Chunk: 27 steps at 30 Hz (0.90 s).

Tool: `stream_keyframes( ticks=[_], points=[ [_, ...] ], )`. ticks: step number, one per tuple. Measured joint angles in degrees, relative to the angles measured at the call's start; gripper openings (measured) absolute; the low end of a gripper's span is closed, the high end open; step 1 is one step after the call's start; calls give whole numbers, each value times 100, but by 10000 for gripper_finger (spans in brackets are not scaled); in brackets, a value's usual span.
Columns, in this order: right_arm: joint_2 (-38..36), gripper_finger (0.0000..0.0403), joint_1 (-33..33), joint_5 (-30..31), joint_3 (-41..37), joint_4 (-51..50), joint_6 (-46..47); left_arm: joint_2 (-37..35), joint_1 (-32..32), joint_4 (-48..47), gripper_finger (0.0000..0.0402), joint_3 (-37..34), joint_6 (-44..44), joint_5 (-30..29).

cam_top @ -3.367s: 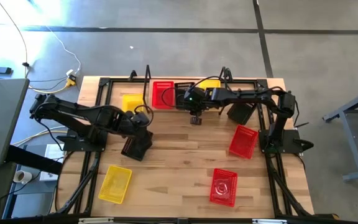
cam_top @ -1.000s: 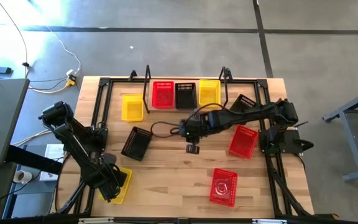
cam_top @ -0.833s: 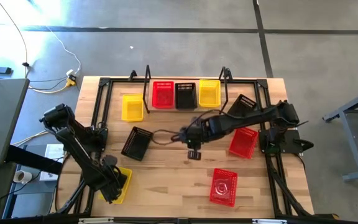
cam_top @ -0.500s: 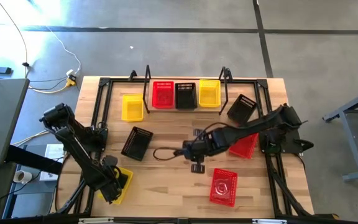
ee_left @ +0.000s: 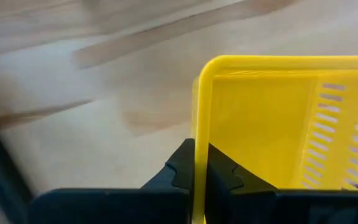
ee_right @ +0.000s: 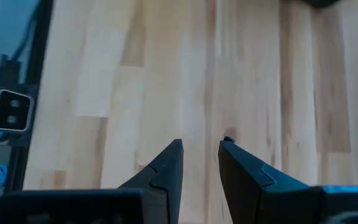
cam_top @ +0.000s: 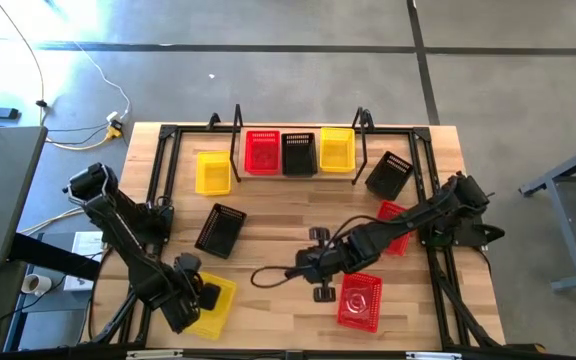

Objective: Stack baskets on shelf by color
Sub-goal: Stack the bottom yellow bin on the yellow bin on the shelf

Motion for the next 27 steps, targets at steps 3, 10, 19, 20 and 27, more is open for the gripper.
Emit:
stream_keyframes(
  ticks=[3, 10, 19, 20, 27],
  points=[
    [0, 89, 56, -68, -2, 199, -281, -4, 189, -17, 1, 278, 63, -460],
    [0, 89, 98, -637, -2, 927, -957, -4, 888, -16, 1, 661, 475, -908],
    [2, 89, 123, -685, -4, 1593, -1951, -4, 2008, 5, 0, 660, 1149, -958],
    [2, 89, 123, -685, -4, 1619, -2074, -4, 2111, 13, 0, 660, 1195, -956],
    [2, 89, 119, -492, -4, 1659, -2802, -4, 2774, 79, 0, 660, 1439, -901]
  ],
)
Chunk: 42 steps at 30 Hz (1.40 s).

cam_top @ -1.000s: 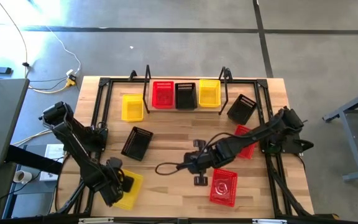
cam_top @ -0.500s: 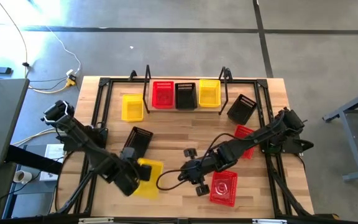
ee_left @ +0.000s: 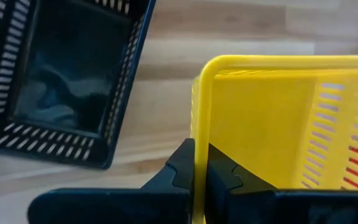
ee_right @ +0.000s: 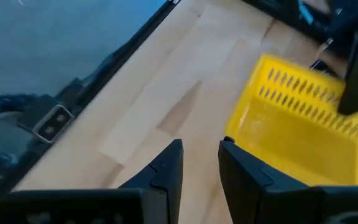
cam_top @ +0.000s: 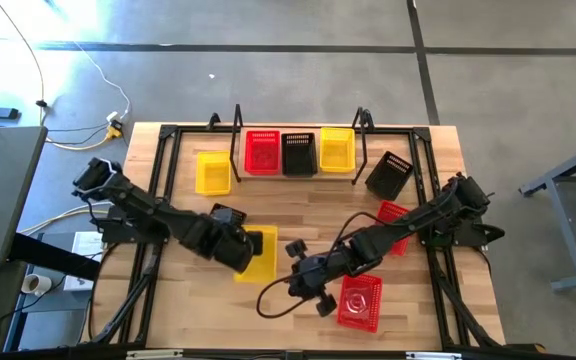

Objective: Stack baskets on shelf by color
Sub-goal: Stack the bottom yellow bin on the yellow bin on the shelf

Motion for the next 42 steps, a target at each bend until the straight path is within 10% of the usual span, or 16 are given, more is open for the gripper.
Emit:
stream_keyframes(
  ticks=[20, 42],
  points=[
    [0, 138, -659, 421, 0, -175, -737, 0, 1027, 804, 0, 0, 452, -387],
    [0, 101, -949, 534, 0, -1289, -506, 0, 1483, 1745, 0, 0, 1198, -32]
  ],
)
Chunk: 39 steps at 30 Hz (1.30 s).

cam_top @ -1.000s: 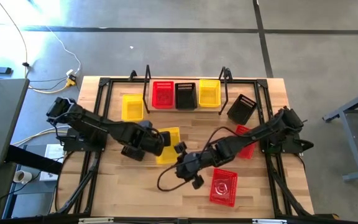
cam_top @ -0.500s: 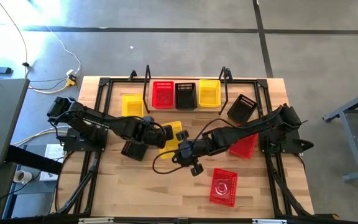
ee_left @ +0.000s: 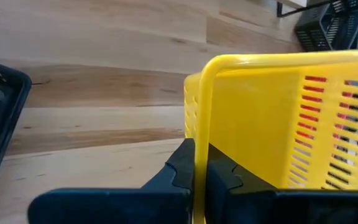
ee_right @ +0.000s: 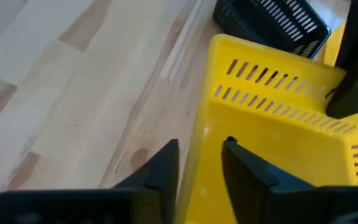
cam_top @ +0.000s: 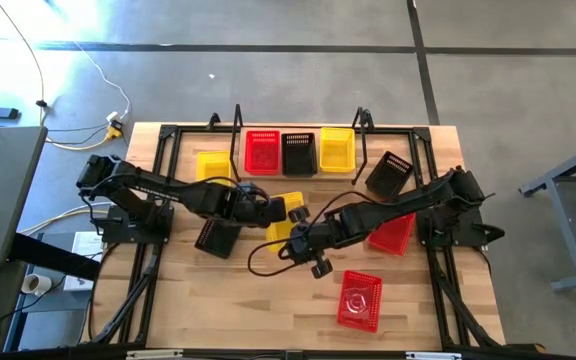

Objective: Stack baskets on shelf by color
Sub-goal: Stack the bottom yellow bin on the yellow bin on the shelf

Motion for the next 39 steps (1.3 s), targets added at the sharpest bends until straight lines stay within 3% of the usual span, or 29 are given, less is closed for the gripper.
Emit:
stream_keyframes(
  ticks=[6, 17, 28, 39],
  points=[
    [0, 10, 0, -49, 0, -47, 267, 2, 0, -27, 7, -3, 128, -80],
    [0, 1, 3, -86, 0, -68, 1145, 2, 26, -43, 65, -4, 833, -221],
    [0, 0, 90, -121, 0, -745, 2760, 2, 182, -38, 141, -4, 2266, -54],
    [0, 0, 508, 203, 0, -998, 3954, 2, 625, -36, 143, -4, 3842, 573]
  ],
)
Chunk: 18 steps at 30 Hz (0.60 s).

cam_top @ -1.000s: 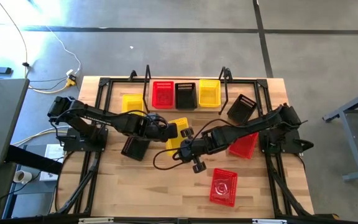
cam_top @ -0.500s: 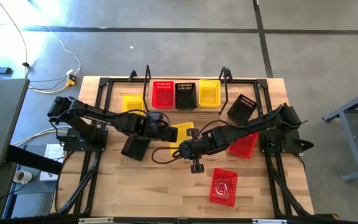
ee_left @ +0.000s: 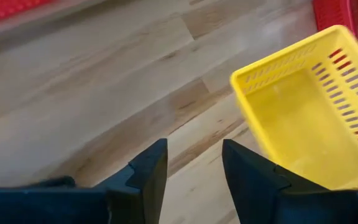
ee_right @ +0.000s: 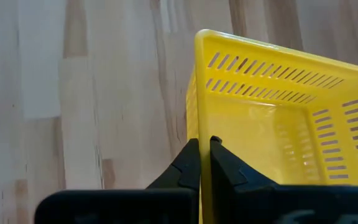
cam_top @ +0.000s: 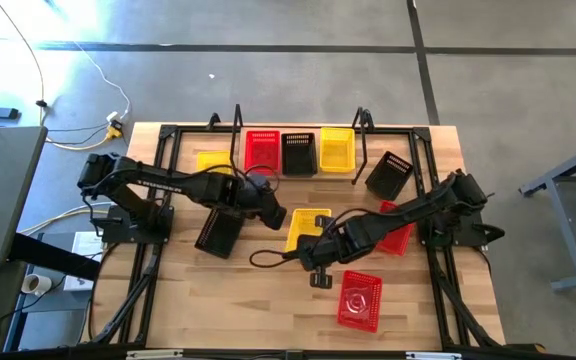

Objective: Stack baskets on shelf by color
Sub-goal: Stack the bottom yellow bin on the yellow bin on the shelf

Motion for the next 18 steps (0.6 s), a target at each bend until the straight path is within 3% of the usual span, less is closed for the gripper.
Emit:
stream_keyframes(
  ticks=[9, 18],
  points=[
    [-46, 0, 193, 374, 0, -556, 986, 0, 343, -2, 136, 2, 1005, 379],
    [-575, 0, 213, 1133, 0, -888, 1457, -2, 693, 85, 136, 2, 1423, 467]
  ],
)
